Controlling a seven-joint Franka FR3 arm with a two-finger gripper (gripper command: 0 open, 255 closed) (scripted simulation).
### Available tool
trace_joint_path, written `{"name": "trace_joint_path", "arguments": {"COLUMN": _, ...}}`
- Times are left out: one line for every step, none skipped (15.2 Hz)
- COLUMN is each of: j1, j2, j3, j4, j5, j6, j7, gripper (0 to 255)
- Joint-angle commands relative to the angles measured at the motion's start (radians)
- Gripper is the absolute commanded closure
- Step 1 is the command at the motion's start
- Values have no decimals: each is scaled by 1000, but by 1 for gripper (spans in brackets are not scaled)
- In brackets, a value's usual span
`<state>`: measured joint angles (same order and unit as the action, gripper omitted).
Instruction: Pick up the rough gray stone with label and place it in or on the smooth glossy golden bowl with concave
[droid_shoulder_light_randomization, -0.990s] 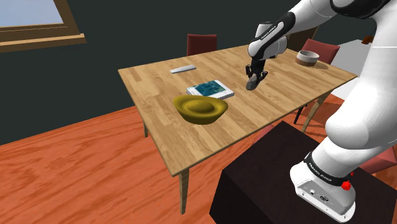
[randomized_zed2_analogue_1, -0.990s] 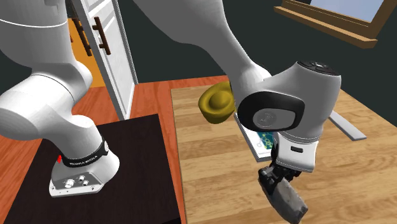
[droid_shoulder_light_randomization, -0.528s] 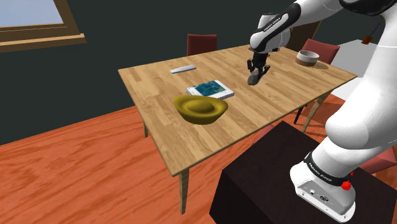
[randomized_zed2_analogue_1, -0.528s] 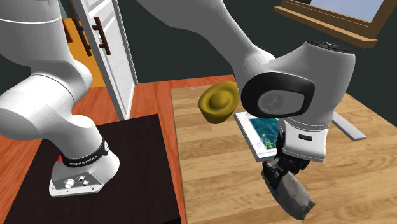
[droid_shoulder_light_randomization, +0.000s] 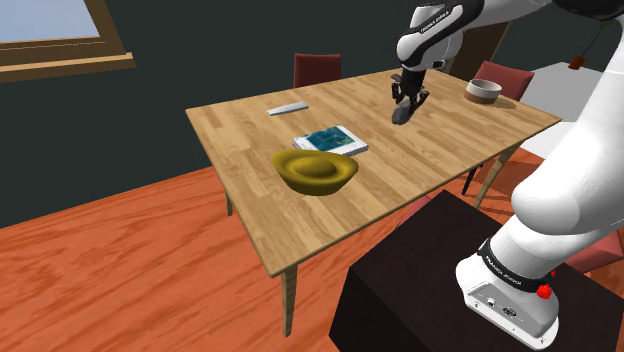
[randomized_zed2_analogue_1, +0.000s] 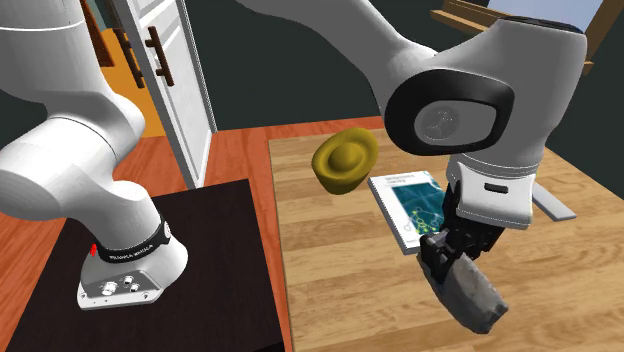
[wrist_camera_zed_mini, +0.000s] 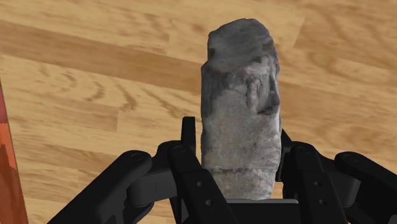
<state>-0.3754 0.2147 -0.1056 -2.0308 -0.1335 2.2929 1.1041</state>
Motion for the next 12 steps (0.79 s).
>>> {"name": "trace_joint_path", "arguments": {"j1": 1, "j2": -14, "j3": 1, "j4": 10, "j5": 1, "j6": -24, "j7": -1, "gripper": 255}}
{"name": "trace_joint_path", "arguments": {"j1": 1, "j2": -21, "j3": 1, "j4": 16, "j5": 1, "j6": -36, "j7": -3, "gripper": 255}}
{"name": "trace_joint_path", "arguments": {"j1": 2, "j2": -27, "j3": 1, "j4": 21, "j5": 1, "j6": -48, "j7": -4, "gripper": 255}}
{"name": "trace_joint_path", "arguments": {"j1": 2, "j2": -34, "j3": 1, "j4": 27, "j5": 2, "j6": -60, "j7": -5, "gripper": 255}}
{"name": "trace_joint_path", "arguments": {"j1": 2, "j2": -40, "j3": 1, "j4": 33, "j5": 2, "j6": -72, "j7": -7, "gripper": 255}}
{"name": "trace_joint_path", "arguments": {"j1": 2, "j2": -46, "j3": 1, "j4": 39, "j5": 2, "j6": -85, "j7": -8, "gripper": 255}}
{"name": "trace_joint_path", "arguments": {"j1": 3, "j2": -52, "j3": 1, "j4": 45, "j5": 3, "j6": -97, "j7": -9, "gripper": 255}}
{"name": "trace_joint_path", "arguments": {"j1": 3, "j2": -58, "j3": 1, "j4": 52, "j5": 3, "j6": -109, "j7": -11, "gripper": 255}}
{"name": "trace_joint_path", "arguments": {"j1": 3, "j2": -63, "j3": 2, "j4": 59, "j5": 4, "j6": -121, "j7": -12, "gripper": 255}}
{"name": "trace_joint_path", "arguments": {"j1": 3, "j2": -69, "j3": 2, "j4": 66, "j5": 4, "j6": -134, "j7": -13, "gripper": 255}}
{"name": "trace_joint_path", "arguments": {"j1": 3, "j2": -74, "j3": 2, "j4": 73, "j5": 4, "j6": -146, "j7": -15, "gripper": 255}}
{"name": "trace_joint_path", "arguments": {"j1": 4, "j2": -79, "j3": 2, "j4": 80, "j5": 5, "j6": -158, "j7": -16, "gripper": 255}}
